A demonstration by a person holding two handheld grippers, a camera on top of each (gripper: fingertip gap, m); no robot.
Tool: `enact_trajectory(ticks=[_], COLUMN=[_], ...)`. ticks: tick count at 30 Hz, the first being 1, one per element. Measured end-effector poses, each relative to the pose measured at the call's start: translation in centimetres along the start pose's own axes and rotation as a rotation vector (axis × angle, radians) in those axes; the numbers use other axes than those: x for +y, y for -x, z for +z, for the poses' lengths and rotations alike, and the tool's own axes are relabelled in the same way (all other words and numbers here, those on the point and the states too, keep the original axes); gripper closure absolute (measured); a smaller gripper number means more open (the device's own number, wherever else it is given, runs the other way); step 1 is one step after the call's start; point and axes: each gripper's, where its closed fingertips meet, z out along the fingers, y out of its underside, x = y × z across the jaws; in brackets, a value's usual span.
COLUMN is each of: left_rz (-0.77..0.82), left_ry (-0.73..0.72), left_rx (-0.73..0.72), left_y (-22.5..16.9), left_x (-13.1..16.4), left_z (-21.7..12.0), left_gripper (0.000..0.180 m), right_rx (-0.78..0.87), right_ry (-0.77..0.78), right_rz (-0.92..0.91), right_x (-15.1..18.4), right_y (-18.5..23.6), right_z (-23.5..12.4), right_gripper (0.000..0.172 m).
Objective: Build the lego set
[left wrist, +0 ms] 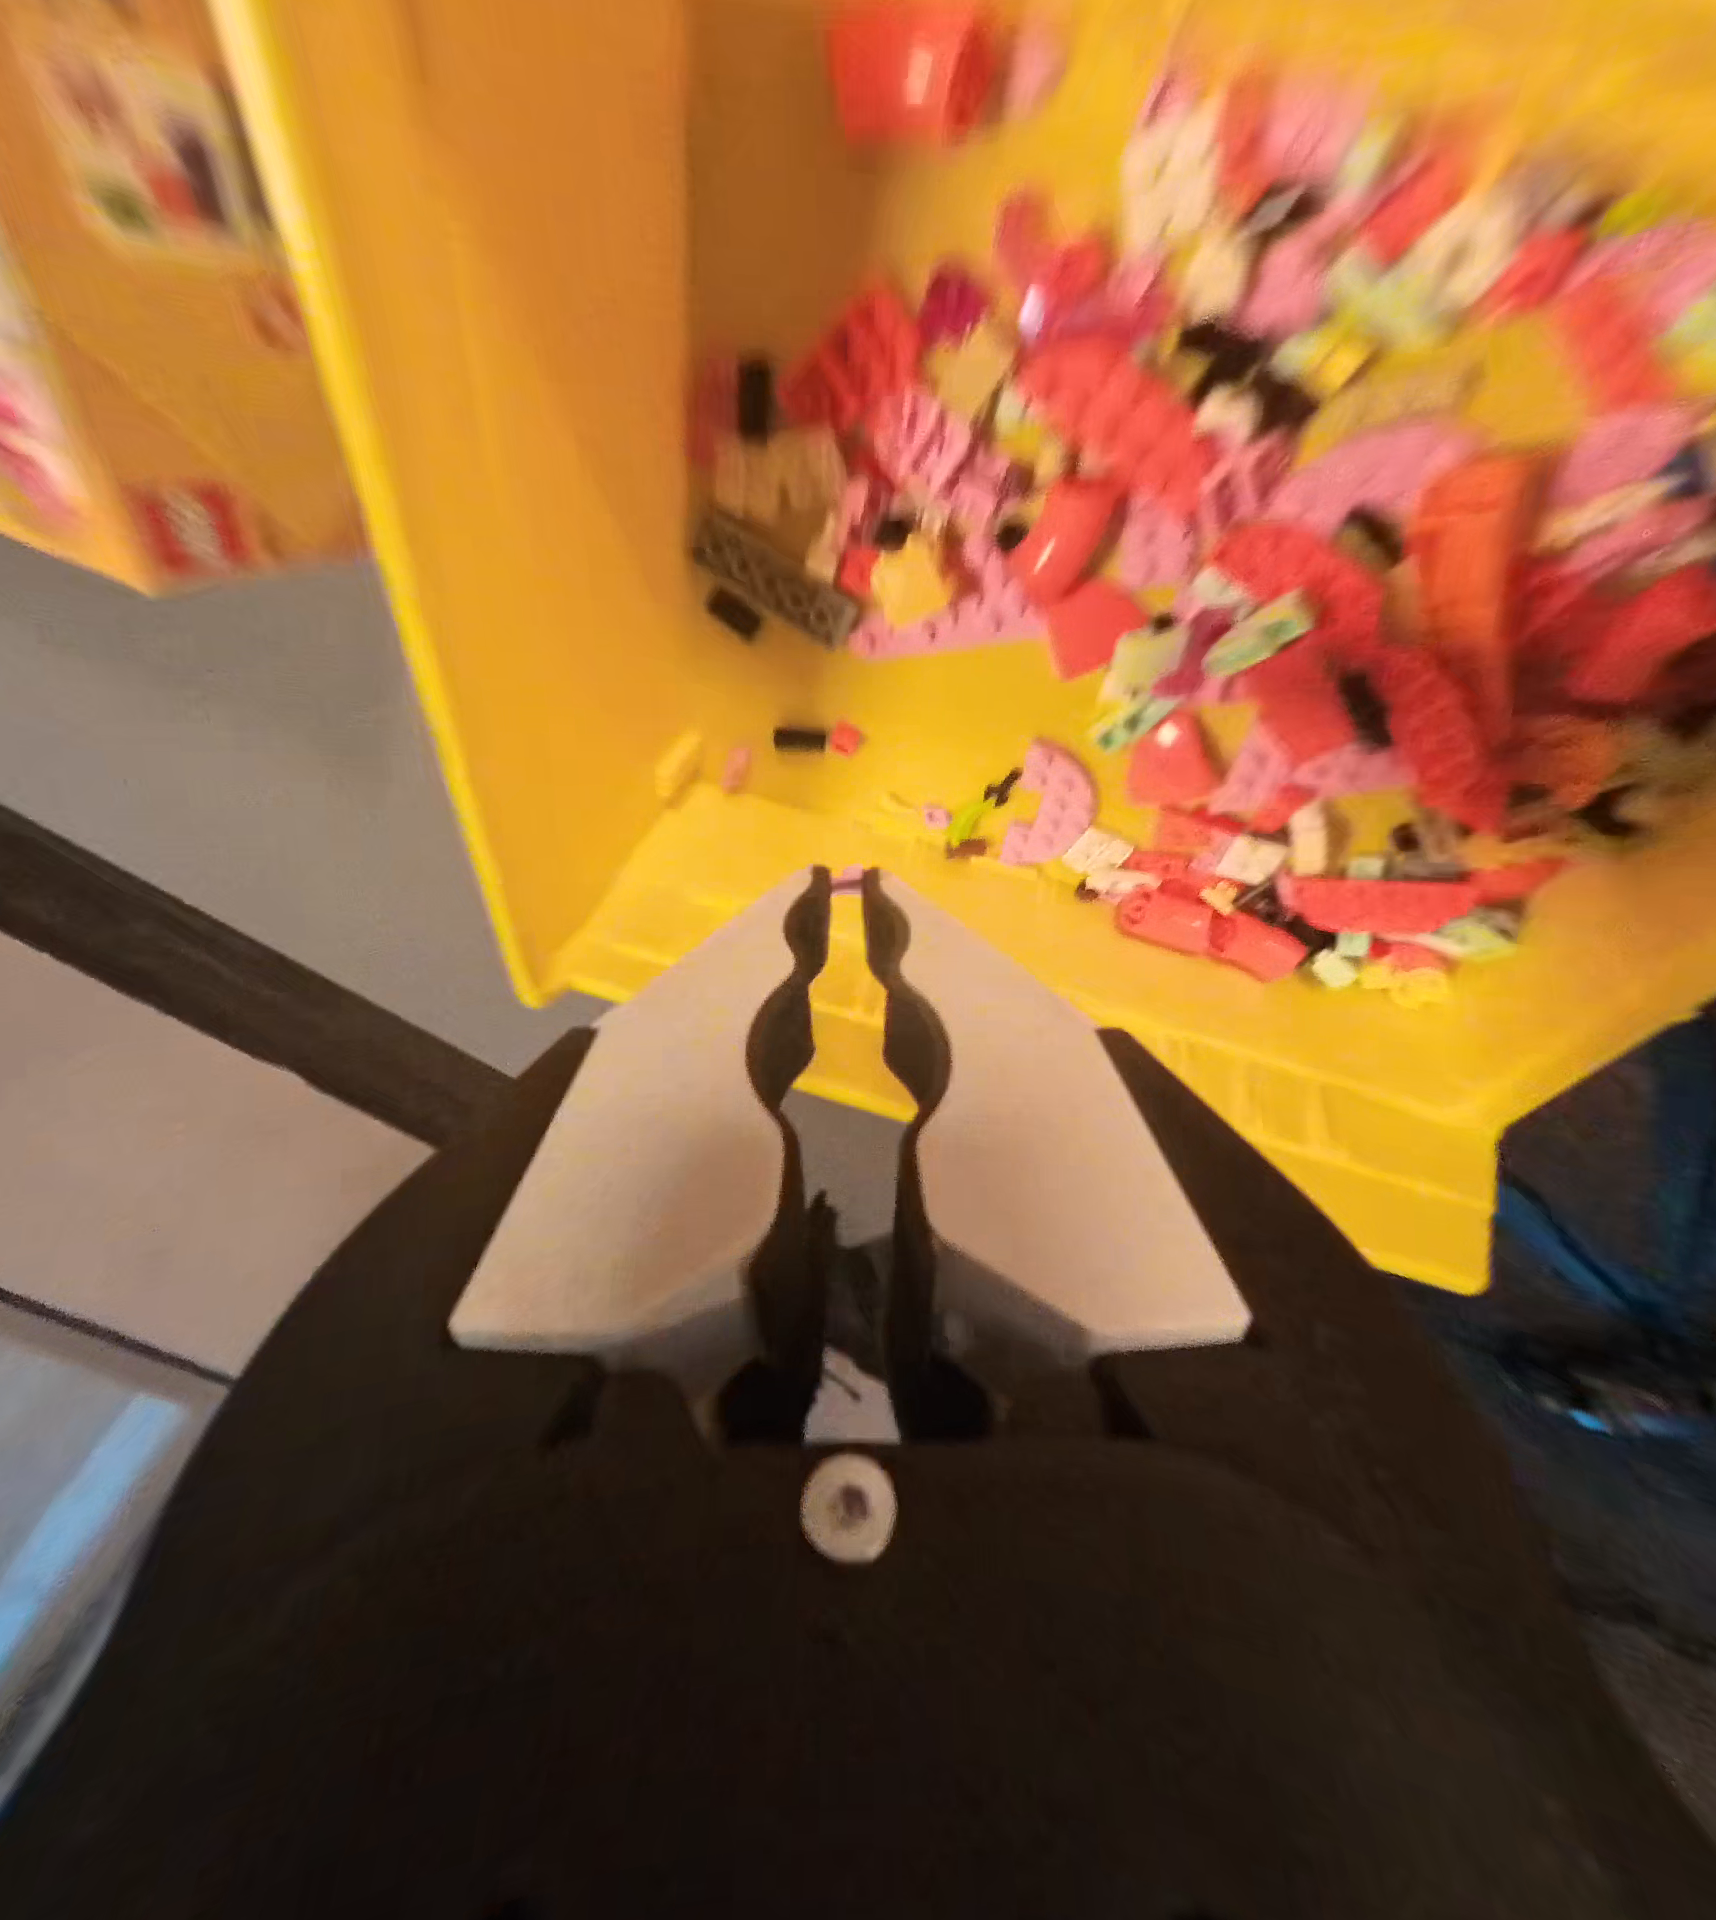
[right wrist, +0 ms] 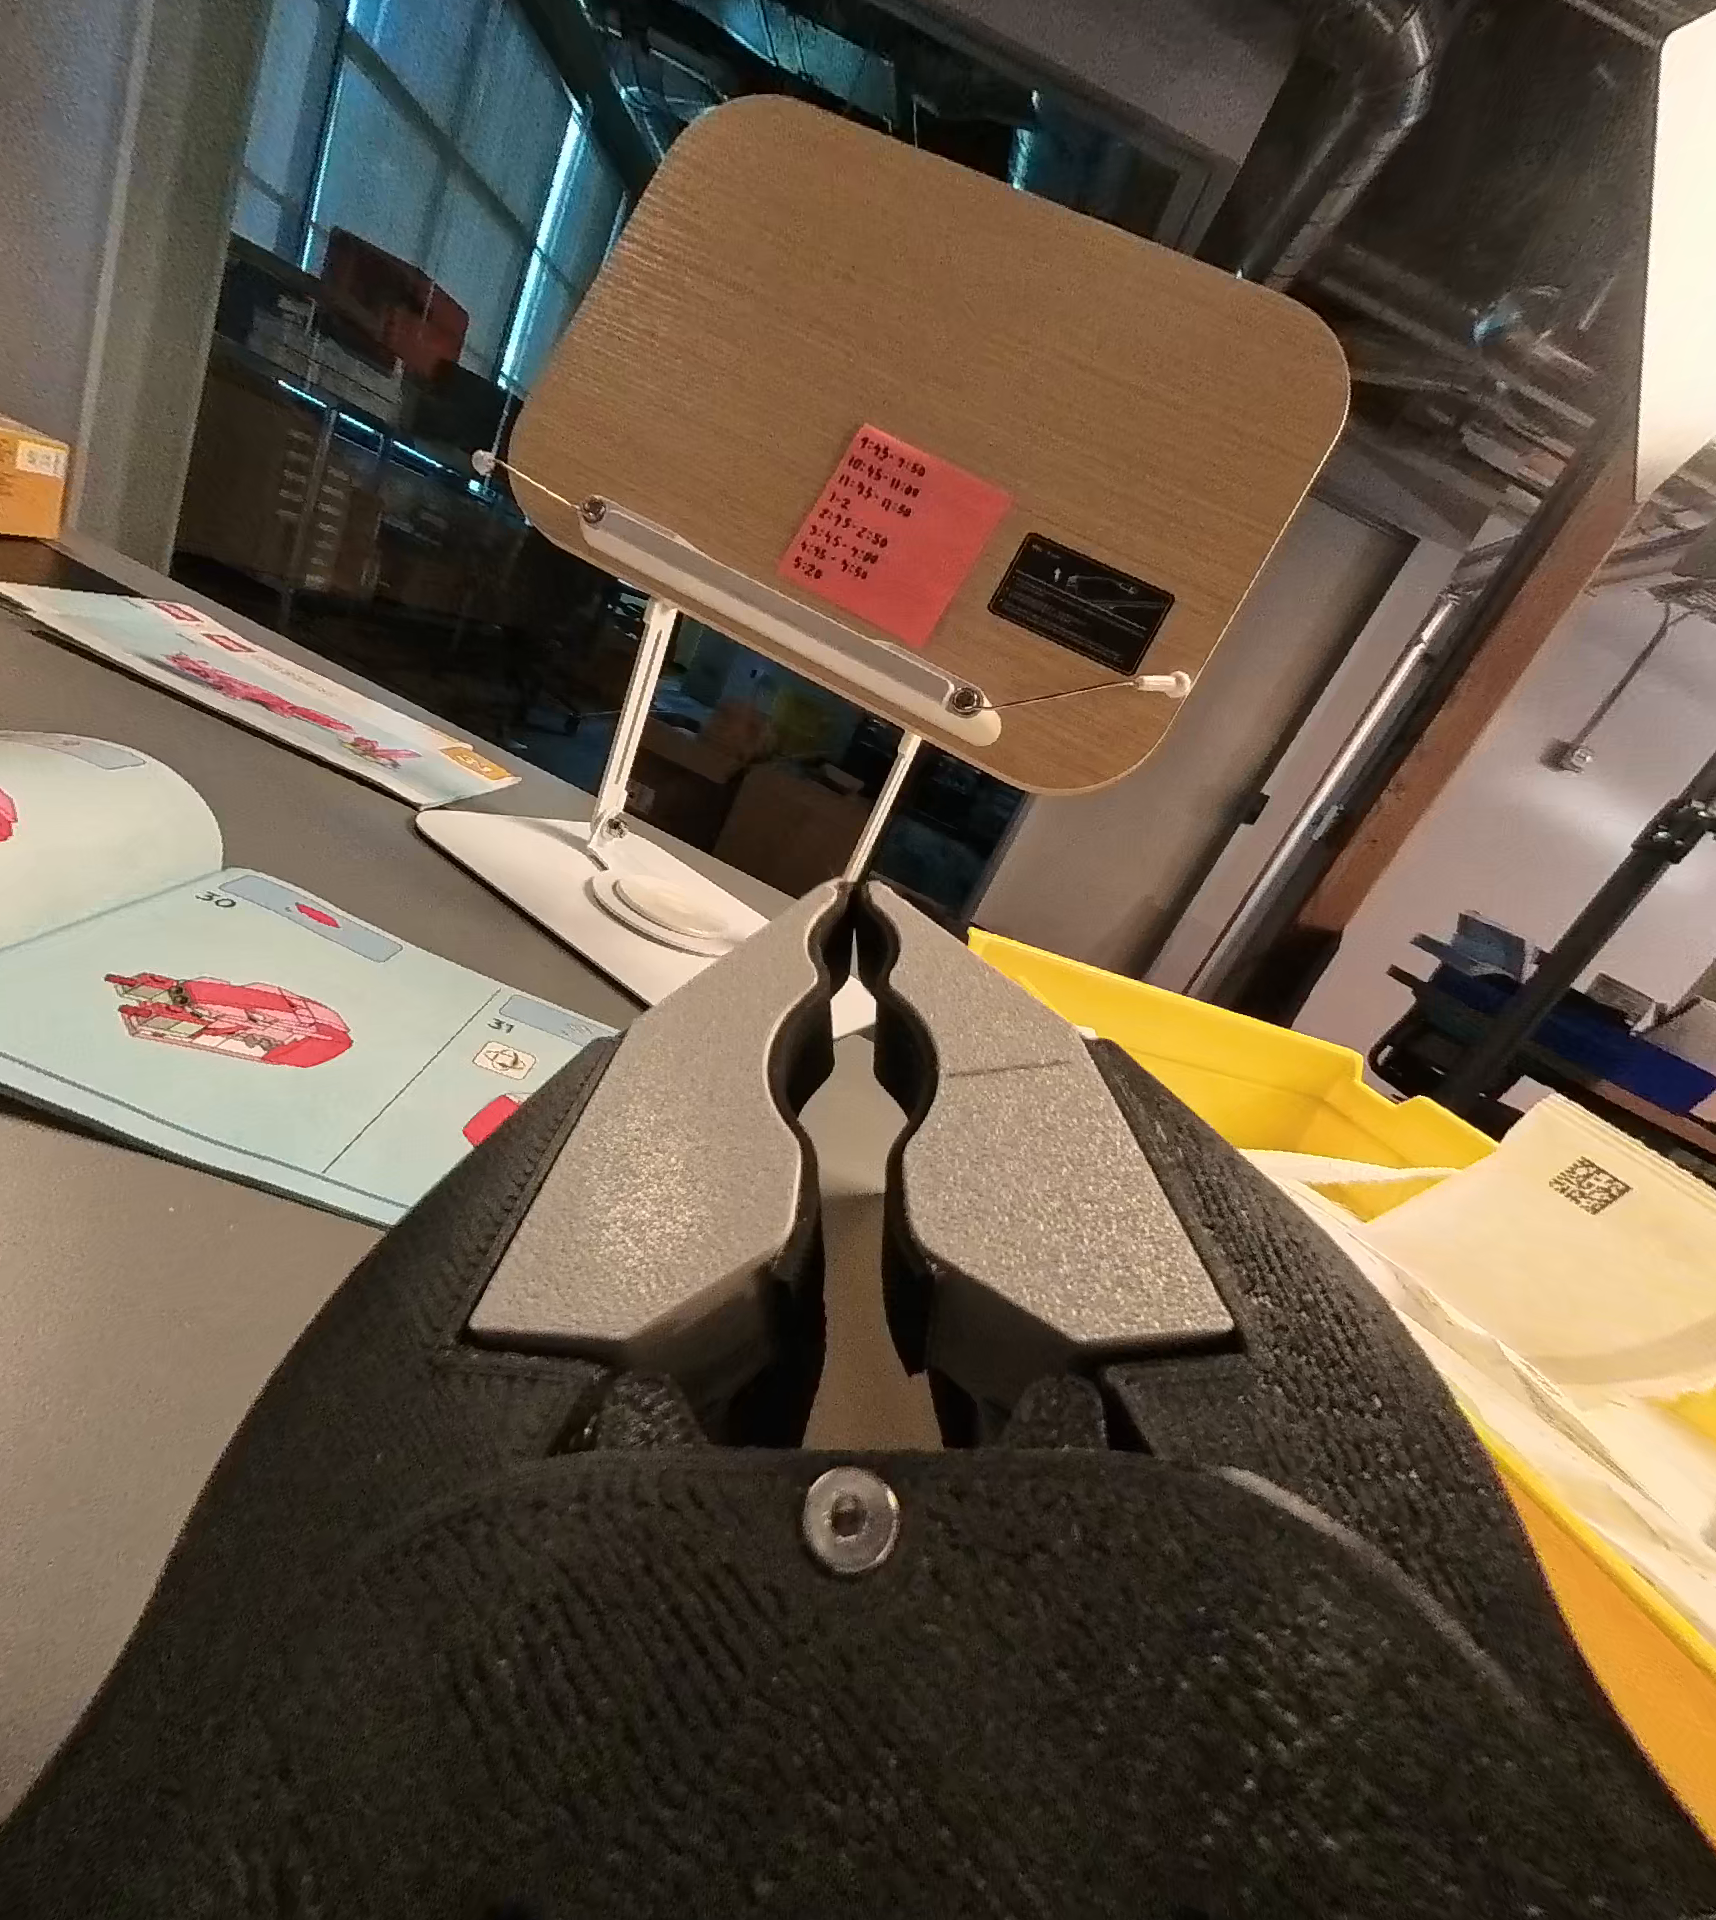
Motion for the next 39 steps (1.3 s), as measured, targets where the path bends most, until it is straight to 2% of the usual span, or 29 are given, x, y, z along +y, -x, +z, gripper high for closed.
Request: enact_trajectory(ticks=[4,8,15,19,24,29,35,39], left_rz=[0.154,0.378,0.624,0.717,0.729,0.732,0.746,0.741], left_ry=[-0.192,-0.327,-0.404,-0.408,-0.384,-0.369,-0.281,-0.273], left_rx=[-0.066,-0.052,0.026,0.075,0.084,0.081,0.104,0.123], left_y=[-2.6,-7.9,-16.5,-20.9,-25.5,-29.6,-31.1,-31.4], left_x=[-6.9,-15.2,-28.3,-33.5,-39.1,-42.6,-43.2,-43.3], left_z=[-6.6,-10.5,-12.7,-14.1,-13.0,-11.5,-8.7,-8.4], left_gripper=[0.175,0.175,0.175,0.175,0.175,0.175,0.175,0.175], right_rx=[-0.006,0.007,0.026,0.068,0.159,0.184,0.205,0.220], right_ry=[-0.009,-0.013,-0.038,-0.046,-0.073,-0.084,-0.077,-0.062], right_rz=[0.009,0.024,0.036,0.056,0.077,0.078,0.109,0.118], right_x=[-0.1,-0.2,-0.8,-0.9,-1.2,-1.5,-1.2,-0.9], right_y=[0.1,-0.3,-1.2,-2.8,-5.8,-6.9,-8.0,-8.3], right_z=[-0.1,-0.5,-2.1,-3.7,-7.2,-9.3,-10.5,-10.5], right_gripper=[0.172,0.172,0.172,0.172,0.172,0.172,0.172,0.172])
